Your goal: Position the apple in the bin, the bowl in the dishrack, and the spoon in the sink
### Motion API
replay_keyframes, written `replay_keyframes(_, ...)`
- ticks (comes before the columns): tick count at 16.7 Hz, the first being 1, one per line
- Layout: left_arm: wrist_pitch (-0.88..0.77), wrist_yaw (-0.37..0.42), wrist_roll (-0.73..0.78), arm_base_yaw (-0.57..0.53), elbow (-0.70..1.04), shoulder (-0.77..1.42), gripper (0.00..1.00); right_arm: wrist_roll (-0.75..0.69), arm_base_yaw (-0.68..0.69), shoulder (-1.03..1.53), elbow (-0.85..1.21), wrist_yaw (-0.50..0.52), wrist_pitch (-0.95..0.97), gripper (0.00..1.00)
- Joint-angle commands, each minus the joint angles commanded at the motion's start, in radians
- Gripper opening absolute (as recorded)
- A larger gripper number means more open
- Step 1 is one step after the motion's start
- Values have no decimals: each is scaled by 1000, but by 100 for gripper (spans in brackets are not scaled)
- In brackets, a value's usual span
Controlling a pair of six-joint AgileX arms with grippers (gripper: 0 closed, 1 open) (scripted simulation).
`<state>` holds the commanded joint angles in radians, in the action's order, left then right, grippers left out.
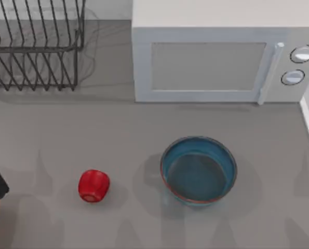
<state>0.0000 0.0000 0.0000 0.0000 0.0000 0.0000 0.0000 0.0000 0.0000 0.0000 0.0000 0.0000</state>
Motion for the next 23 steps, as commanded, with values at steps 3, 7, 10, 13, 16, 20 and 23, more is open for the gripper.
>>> replay_keyframes(3,-8,1,-2,-5,11,11,100,0,0,0,0,0,0,100)
replay_keyframes(7,-110,14,-32,-61,144,160,100,0,0,0,0,0,0,100)
replay_keyframes(10,-244,24,-68,-127,307,383,100,0,0,0,0,0,0,100)
replay_keyframes(13,-408,33,-112,-204,491,693,100,0,0,0,0,0,0,100)
replay_keyframes(16,-583,42,-158,-283,679,1028,100,0,0,0,0,0,0,100)
replay_keyframes(20,-792,57,-218,-381,911,1388,100,0,0,0,0,0,0,100)
replay_keyframes(23,-908,69,-254,-440,1061,1595,100,0,0,0,0,0,0,100)
